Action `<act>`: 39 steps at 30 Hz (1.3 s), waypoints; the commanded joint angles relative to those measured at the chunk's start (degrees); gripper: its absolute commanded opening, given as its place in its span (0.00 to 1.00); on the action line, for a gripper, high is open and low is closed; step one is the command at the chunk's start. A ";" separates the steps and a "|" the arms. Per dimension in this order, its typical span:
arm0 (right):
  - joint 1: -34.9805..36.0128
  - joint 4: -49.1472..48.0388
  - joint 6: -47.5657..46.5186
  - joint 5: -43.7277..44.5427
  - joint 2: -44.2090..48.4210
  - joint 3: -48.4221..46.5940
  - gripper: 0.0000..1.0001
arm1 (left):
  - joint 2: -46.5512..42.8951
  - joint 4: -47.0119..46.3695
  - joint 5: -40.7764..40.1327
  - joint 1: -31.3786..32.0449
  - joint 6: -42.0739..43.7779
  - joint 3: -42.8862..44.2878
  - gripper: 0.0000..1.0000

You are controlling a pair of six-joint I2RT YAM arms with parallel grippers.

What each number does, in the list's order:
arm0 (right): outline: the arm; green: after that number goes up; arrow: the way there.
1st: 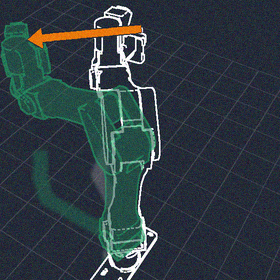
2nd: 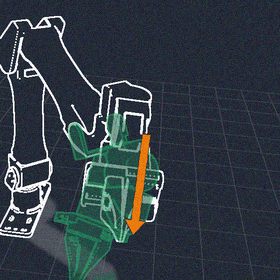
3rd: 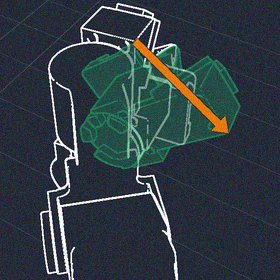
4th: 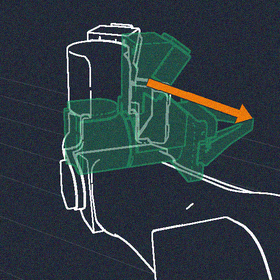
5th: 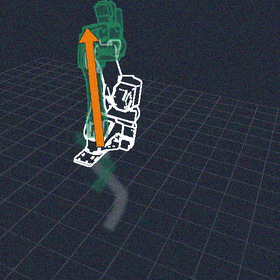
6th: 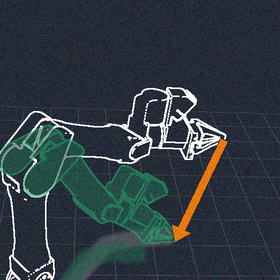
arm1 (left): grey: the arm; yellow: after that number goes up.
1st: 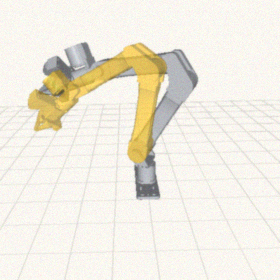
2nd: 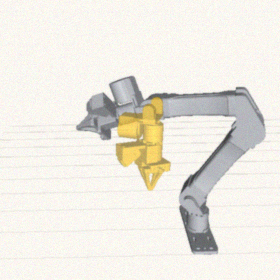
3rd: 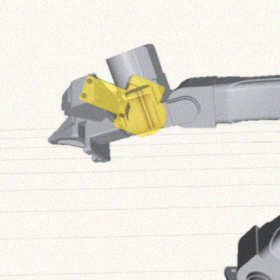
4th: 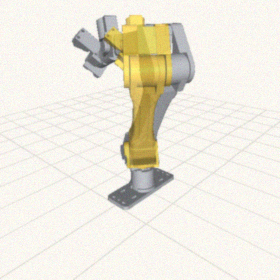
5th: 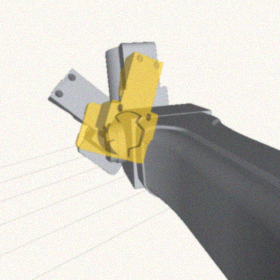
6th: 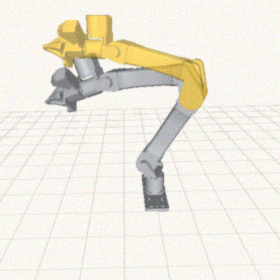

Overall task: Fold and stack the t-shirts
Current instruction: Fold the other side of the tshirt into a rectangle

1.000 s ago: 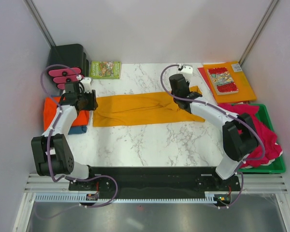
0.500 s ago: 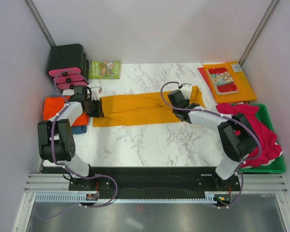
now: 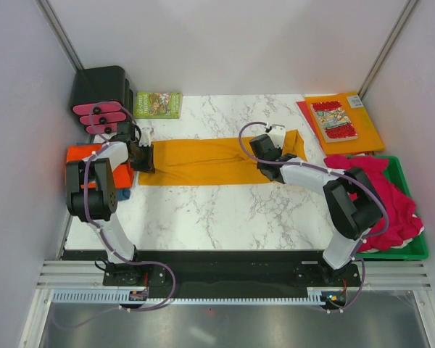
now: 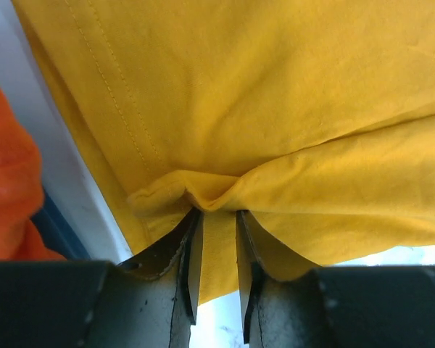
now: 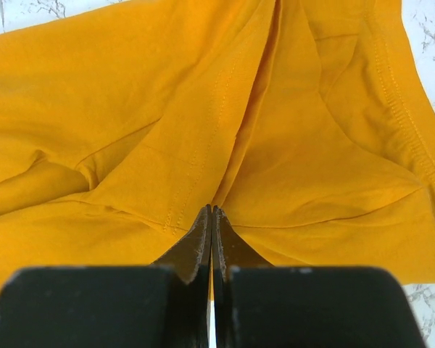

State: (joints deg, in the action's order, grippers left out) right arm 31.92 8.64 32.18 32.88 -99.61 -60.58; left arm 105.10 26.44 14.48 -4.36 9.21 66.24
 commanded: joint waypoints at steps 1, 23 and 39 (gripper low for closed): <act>0.33 0.06 0.60 0.34 0.73 -0.68 0.00 | 2.65 -0.77 -2.79 0.49 -0.78 3.20 0.32; -2.13 2.87 -3.97 2.62 3.02 -0.07 0.00 | -6.32 -0.51 12.33 1.11 0.19 -3.14 0.34; -2.22 2.70 -5.55 0.95 -11.74 -13.50 0.00 | -3.15 0.02 10.22 1.11 0.81 -3.57 0.33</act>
State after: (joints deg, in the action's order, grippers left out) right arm 29.67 12.49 27.20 34.00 -110.28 -69.21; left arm 102.28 26.72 25.32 -3.40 9.23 62.70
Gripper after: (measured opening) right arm 0.007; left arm 0.330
